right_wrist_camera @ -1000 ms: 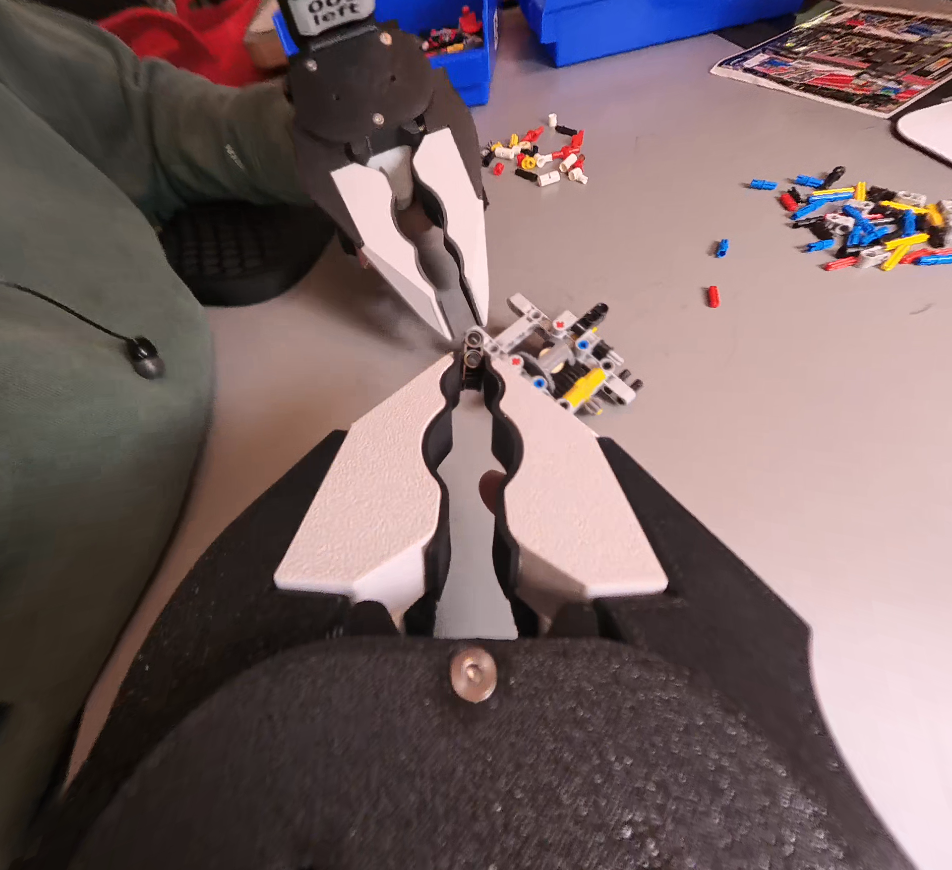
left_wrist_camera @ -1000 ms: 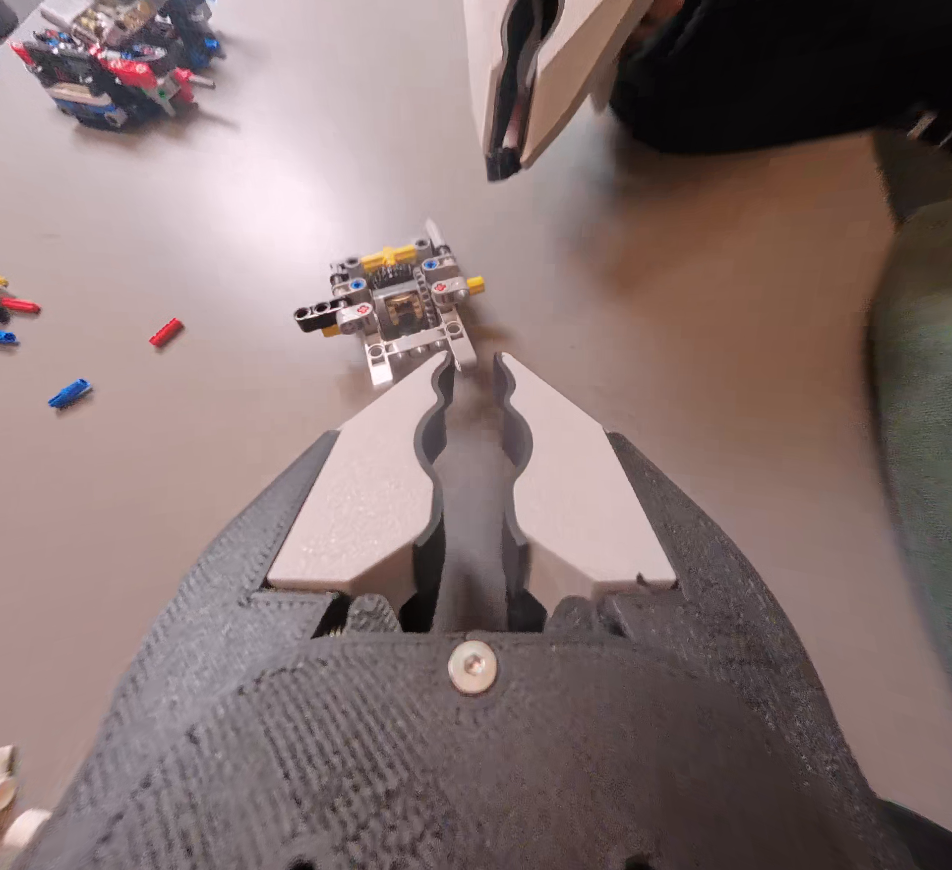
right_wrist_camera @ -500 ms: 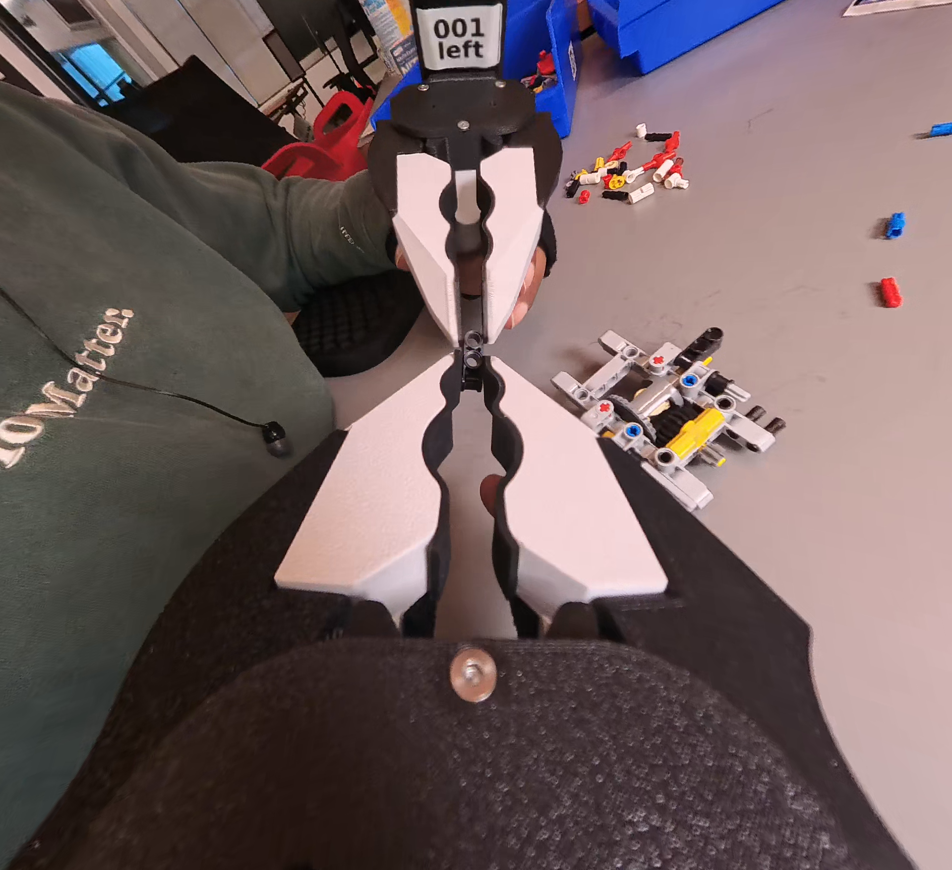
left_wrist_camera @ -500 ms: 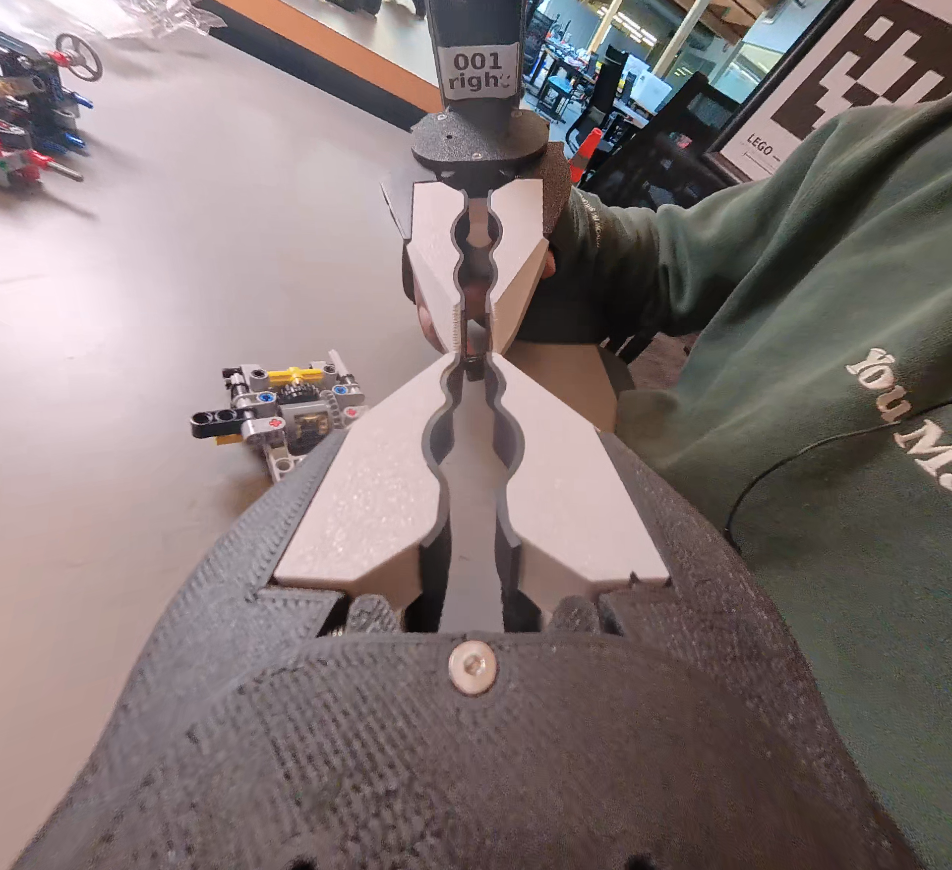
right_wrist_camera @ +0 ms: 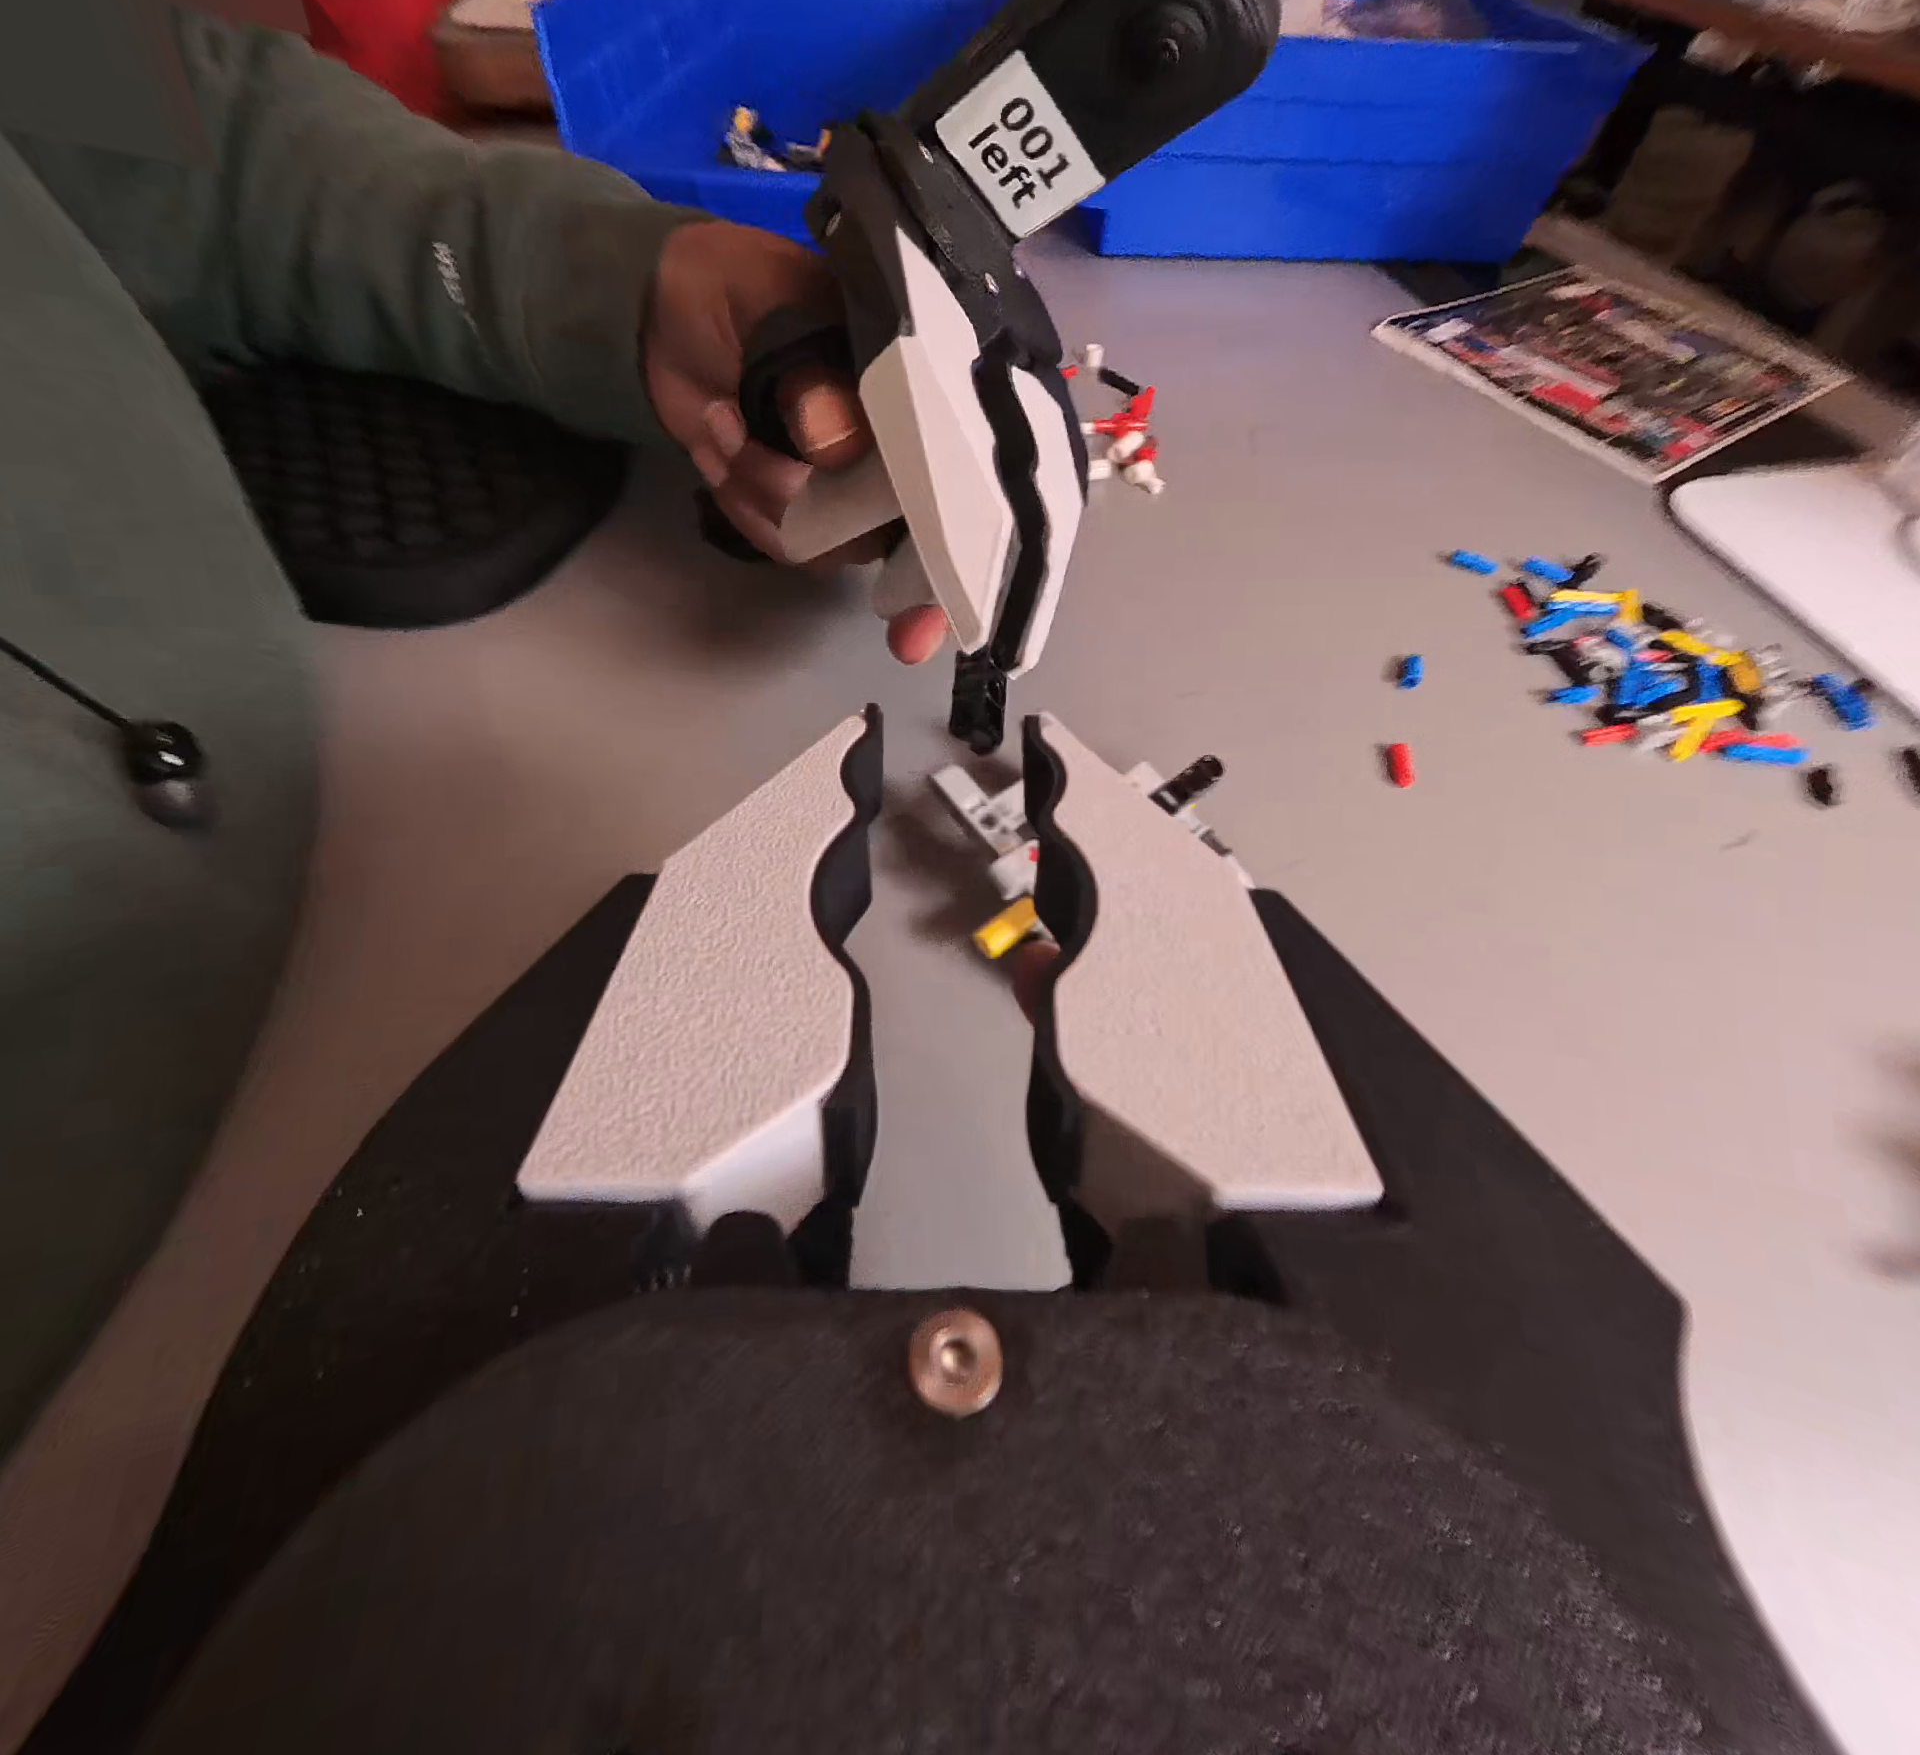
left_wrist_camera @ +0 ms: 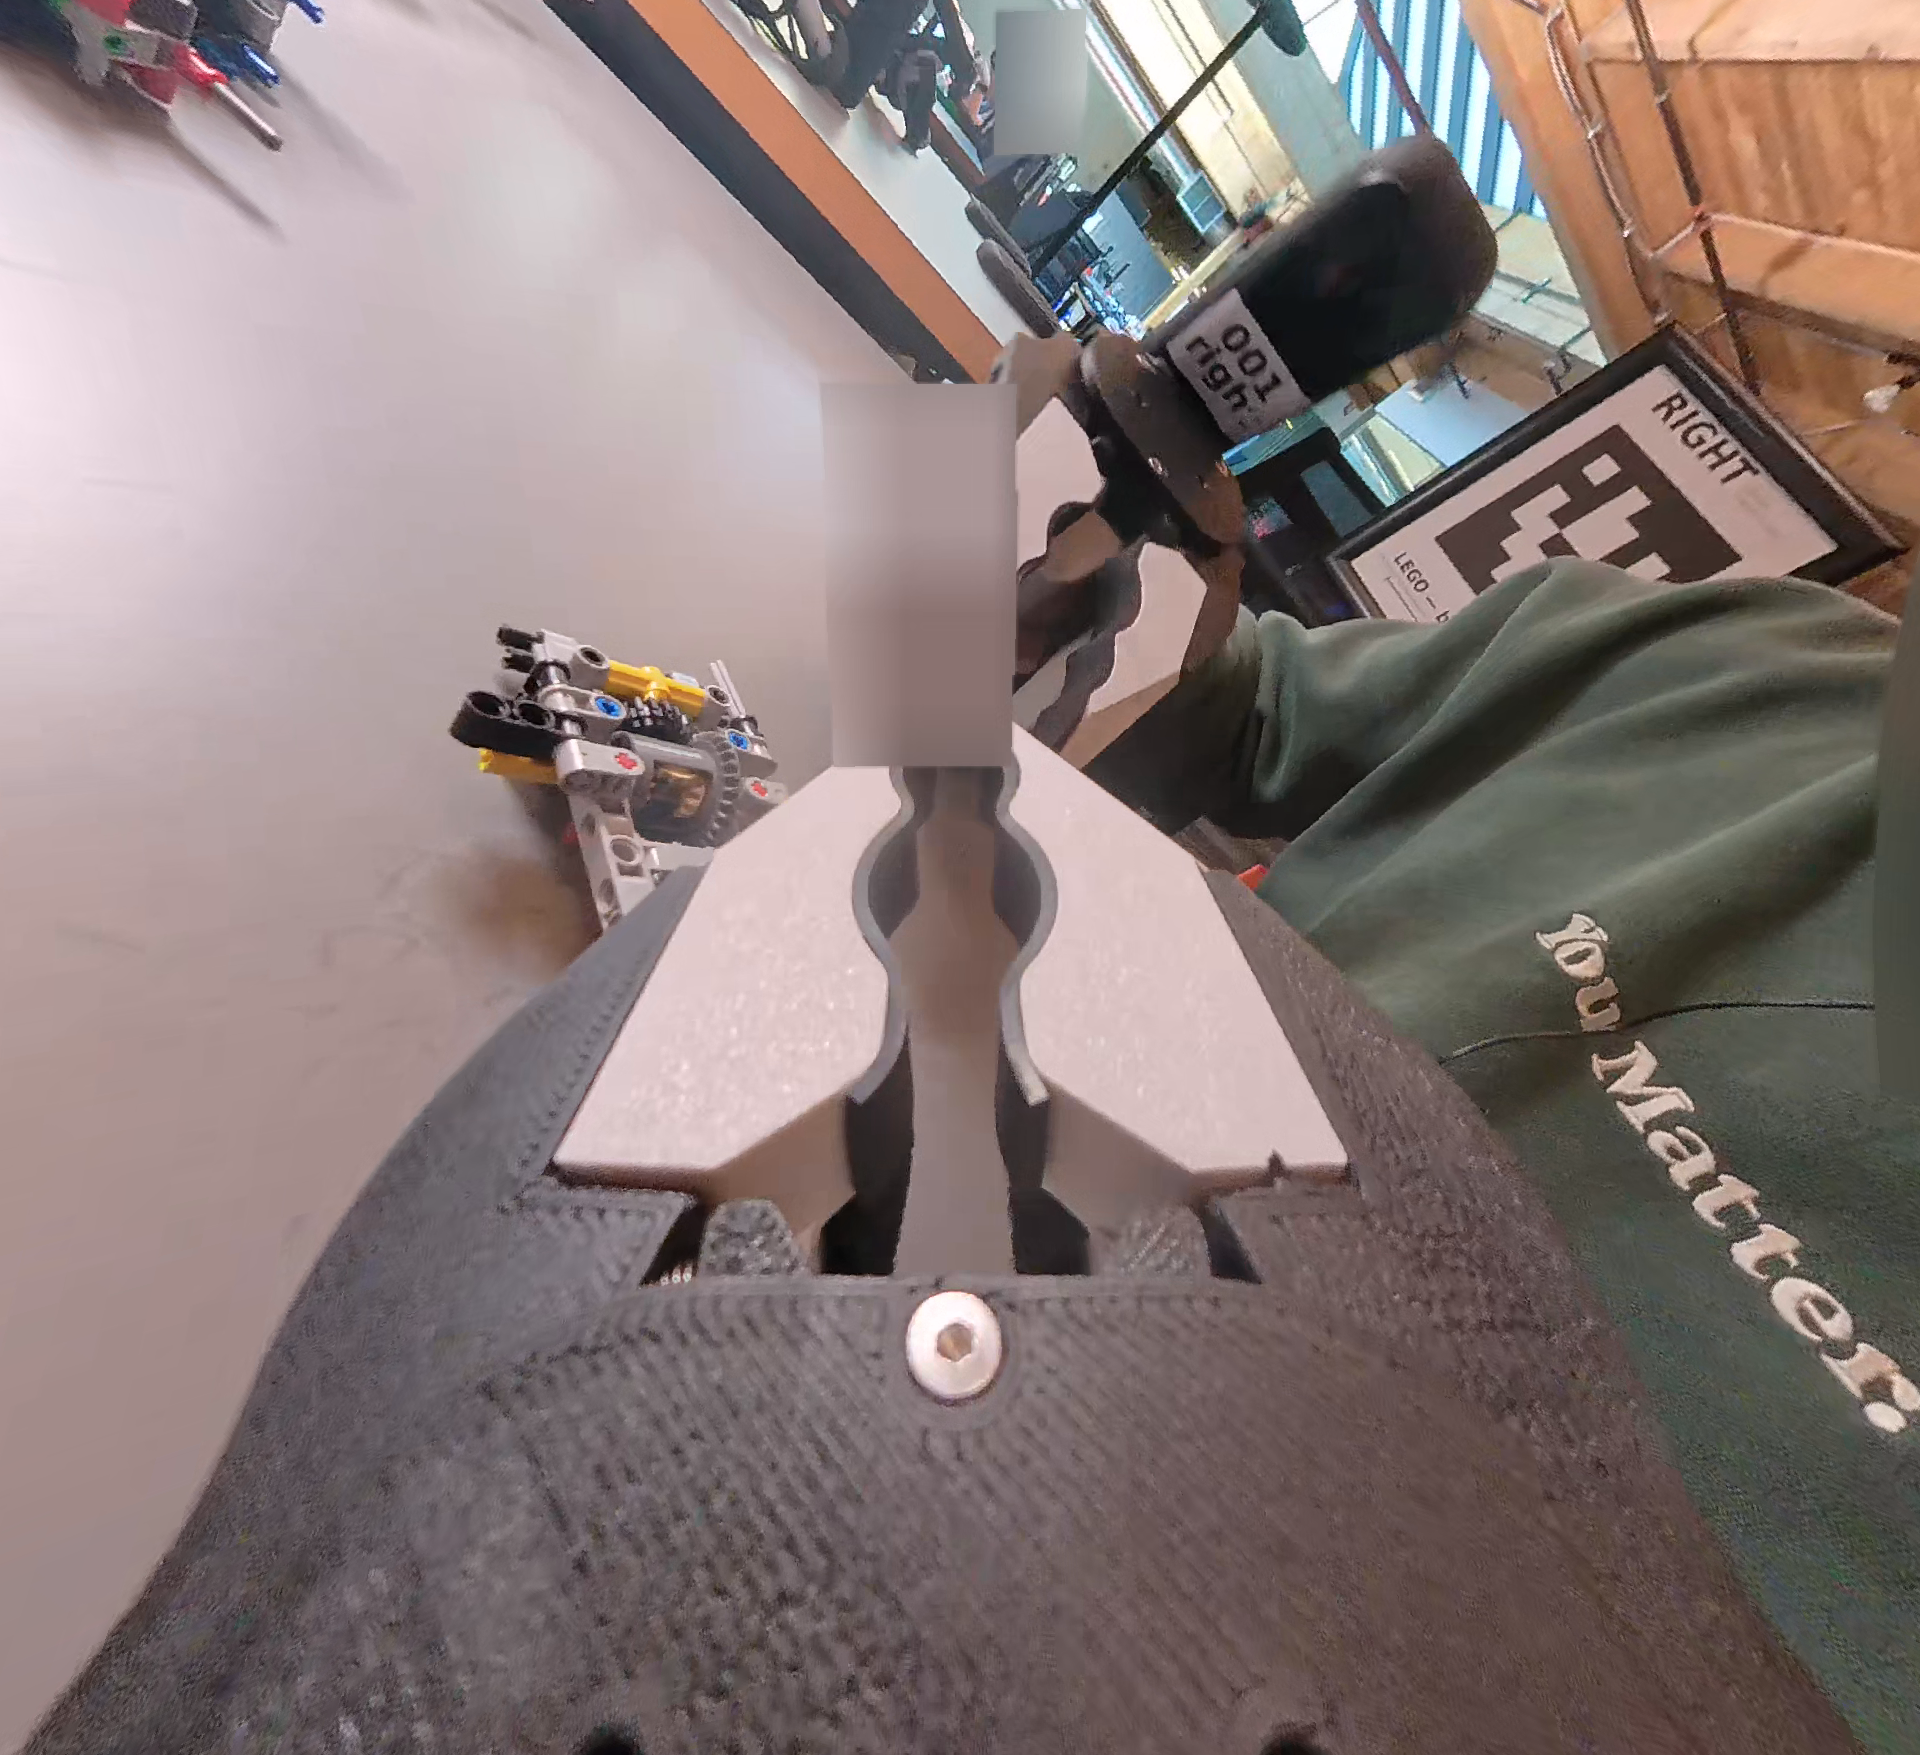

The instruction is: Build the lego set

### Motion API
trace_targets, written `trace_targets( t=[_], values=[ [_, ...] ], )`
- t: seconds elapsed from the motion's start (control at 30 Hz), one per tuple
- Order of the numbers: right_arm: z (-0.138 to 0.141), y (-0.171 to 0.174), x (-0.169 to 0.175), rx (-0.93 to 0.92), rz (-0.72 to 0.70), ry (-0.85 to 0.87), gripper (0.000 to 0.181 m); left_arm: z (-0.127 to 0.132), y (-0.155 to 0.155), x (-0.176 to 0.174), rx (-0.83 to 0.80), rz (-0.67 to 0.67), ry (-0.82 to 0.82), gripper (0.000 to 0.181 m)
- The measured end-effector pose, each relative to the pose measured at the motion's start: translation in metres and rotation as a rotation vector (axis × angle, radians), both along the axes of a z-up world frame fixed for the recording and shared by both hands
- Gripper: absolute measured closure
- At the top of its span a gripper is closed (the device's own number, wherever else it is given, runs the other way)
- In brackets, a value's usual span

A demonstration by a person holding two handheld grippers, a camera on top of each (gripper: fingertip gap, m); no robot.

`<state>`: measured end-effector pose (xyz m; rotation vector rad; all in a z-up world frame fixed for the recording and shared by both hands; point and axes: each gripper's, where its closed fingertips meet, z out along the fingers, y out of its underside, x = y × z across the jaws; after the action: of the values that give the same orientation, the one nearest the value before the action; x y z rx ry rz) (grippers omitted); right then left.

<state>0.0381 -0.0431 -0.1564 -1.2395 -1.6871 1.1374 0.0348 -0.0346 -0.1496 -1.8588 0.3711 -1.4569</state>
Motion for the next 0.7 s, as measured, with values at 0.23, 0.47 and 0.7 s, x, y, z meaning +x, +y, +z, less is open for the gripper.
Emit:
trace_targets(
  t=[0.23,0.47,0.7],
  values=[
    [0.0045,0.0055,-0.005,0.256,-0.065,0.078,0.165,-0.0006,0.0036,-0.0039,-0.085,0.015,-0.081,0.177],
    [0.0045,0.0058,-0.0071,0.365,-0.079,0.098,0.169,0.0009,0.0028,-0.0015,-0.13,0.004,-0.127,0.177],
    [0.0076,0.007,-0.0073,0.271,-0.087,0.093,0.176,0.0079,0.0031,-0.0018,-0.095,0.007,-0.15,0.176]
  ],
)
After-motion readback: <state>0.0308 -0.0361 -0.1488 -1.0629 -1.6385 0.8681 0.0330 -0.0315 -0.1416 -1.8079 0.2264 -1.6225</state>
